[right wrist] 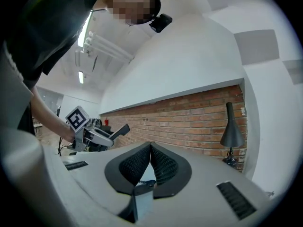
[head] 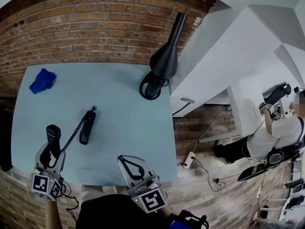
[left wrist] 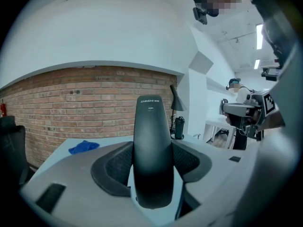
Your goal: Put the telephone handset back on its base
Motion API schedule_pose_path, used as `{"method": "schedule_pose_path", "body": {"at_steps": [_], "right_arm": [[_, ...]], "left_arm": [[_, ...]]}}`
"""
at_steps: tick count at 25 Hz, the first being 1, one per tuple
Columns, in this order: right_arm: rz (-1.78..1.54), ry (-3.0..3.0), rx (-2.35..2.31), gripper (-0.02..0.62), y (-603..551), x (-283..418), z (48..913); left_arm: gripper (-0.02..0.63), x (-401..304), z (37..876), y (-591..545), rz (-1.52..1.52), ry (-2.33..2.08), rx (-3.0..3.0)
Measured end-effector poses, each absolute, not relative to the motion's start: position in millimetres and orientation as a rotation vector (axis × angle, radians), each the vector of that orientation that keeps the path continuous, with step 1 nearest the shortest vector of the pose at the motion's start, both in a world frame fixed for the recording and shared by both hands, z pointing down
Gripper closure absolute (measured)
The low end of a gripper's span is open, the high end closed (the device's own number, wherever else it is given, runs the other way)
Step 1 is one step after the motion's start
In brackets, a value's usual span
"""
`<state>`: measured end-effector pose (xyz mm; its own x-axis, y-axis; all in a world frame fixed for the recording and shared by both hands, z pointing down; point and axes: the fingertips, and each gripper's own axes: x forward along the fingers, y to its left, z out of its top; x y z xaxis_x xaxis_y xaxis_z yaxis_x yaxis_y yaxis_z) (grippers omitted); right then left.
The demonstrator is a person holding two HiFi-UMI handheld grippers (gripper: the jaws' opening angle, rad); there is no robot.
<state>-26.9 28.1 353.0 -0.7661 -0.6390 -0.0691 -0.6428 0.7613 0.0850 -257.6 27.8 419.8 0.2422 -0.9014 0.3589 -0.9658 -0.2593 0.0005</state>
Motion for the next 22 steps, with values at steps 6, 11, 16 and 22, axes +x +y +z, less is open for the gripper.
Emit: {"method": "schedule_pose_path", "body": {"at_steps": [6,11,16,22], "right_arm": [[0.141,2.931,-1.080,0.569,26,-32,365],[0.113,2.948,-1.107,0.569,24,-31,375],[0.065,2.953,-1.166,0.569,25,-27,385],[0.049,2.962,-1.212,0.569,25,-29,390]], "left_arm": [[0.330,-253,463,6,0.557,-1.649,2.161],[0.330,-256,496,-17,0.576,-1.601,2.076],[0.330,-255,523,-32,0.632,-1.537,2.064],[0.330,-255,544,-48,0.650,-1.484,2.037]]}}
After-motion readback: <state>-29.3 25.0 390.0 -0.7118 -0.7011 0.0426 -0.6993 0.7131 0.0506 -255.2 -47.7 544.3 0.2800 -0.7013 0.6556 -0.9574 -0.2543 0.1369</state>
